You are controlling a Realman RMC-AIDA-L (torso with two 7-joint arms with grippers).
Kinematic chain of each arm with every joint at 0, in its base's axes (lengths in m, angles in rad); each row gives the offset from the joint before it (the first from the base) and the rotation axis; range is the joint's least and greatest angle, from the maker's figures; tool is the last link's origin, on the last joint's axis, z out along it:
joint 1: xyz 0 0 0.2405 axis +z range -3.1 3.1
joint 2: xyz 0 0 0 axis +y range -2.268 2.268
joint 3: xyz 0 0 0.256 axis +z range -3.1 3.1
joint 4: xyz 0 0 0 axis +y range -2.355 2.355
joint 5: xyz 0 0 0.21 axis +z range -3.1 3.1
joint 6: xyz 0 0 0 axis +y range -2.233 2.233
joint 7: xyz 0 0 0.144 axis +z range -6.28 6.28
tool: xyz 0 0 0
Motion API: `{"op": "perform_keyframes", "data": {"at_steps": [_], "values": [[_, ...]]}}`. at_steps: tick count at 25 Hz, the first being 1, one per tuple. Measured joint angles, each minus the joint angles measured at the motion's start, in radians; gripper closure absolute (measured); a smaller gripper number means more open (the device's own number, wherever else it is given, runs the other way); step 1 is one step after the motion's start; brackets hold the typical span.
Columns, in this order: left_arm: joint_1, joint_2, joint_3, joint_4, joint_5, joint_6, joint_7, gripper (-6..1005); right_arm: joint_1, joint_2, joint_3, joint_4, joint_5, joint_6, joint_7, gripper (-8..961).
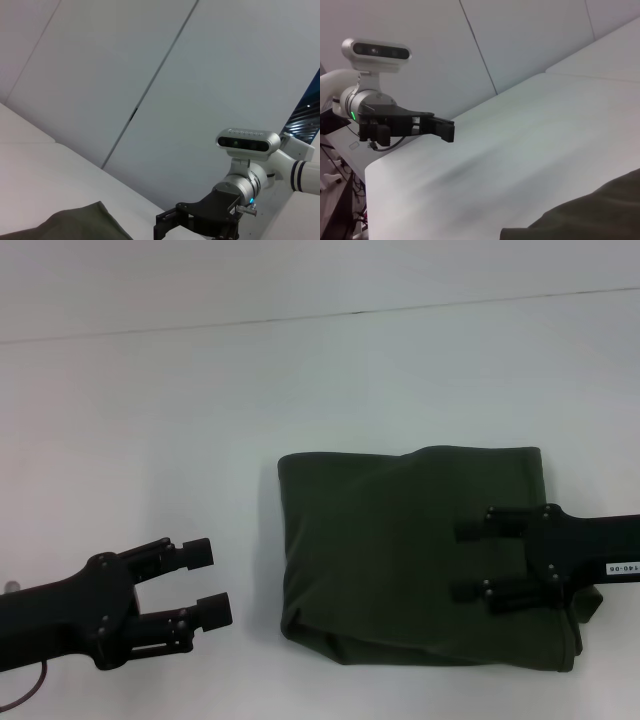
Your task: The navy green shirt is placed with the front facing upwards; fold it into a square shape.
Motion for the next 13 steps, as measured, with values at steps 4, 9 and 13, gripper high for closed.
{"op": "perform_keyframes", "data": {"at_steps": [4,9,13], "values": [[-0.001,0.000,0.000,-0.001,0.000,0.000,0.000,114,0.001,0.002,0.000,0.000,0.000,0.004,0.000,29],[-0.003,-0.001,0.000,-0.002,0.000,0.000,0.000,114,0.006,0.005,0.000,0.000,0.000,0.004,0.000,29],[-0.004,-0.001,0.000,-0.003,0.001,-0.002,0.000,114,0.010,0.010,0.000,0.000,0.000,0.004,0.000,29]]}}
